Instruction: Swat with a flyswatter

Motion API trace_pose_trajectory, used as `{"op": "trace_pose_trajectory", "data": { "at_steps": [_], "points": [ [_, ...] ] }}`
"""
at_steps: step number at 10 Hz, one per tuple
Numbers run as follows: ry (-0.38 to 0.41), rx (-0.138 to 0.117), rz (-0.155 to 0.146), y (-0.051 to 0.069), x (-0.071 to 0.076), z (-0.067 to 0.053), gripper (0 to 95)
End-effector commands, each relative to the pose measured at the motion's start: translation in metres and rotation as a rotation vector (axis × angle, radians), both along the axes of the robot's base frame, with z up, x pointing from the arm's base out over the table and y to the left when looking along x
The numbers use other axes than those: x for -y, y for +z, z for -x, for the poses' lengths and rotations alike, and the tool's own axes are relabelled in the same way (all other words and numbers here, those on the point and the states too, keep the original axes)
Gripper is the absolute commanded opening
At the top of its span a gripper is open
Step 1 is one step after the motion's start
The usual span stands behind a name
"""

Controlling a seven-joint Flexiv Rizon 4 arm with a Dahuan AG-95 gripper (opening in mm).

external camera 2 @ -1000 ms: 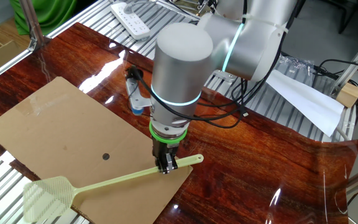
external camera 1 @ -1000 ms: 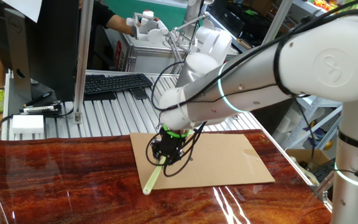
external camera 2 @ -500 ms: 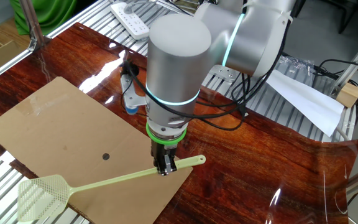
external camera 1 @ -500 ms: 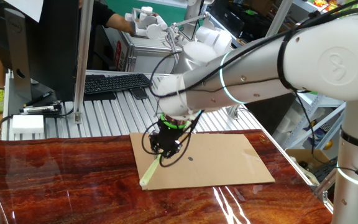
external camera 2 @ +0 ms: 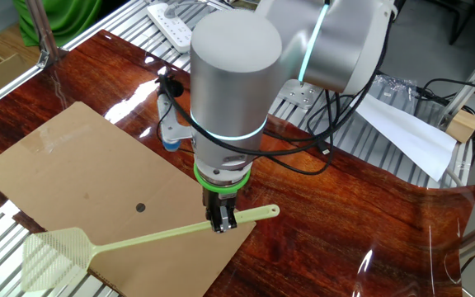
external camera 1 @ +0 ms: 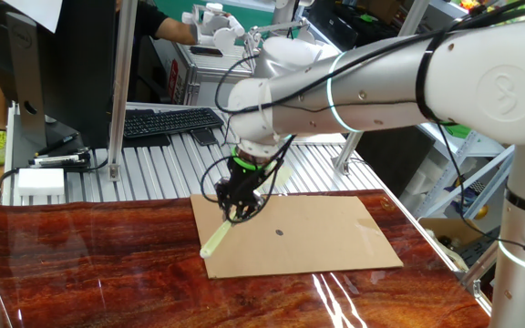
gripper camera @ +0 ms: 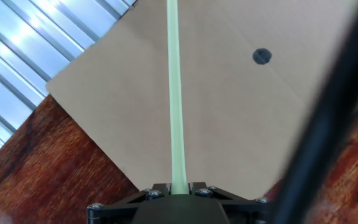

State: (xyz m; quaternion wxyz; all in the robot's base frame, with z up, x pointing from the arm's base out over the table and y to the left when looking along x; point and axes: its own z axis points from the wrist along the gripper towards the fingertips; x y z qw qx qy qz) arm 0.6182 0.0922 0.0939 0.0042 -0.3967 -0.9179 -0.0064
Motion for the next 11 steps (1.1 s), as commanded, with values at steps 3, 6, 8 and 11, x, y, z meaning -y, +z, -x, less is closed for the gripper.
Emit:
{"op": "trace_pose_trajectory", "data": {
  "at_steps": [3, 6, 8, 11],
  "points": [
    [-0.018, -0.005, -0.01, 0.006, 0.001, -0.009, 0.0],
    [-0.051, -0.006, -0.014, 0.008, -0.001, -0.012, 0.0],
    [-0.089, -0.008, -0.018, 0.009, -0.009, -0.012, 0.0],
    [-0.126, -0.011, -0.022, 0.011, -0.015, -0.014, 0.0]
  ]
}}
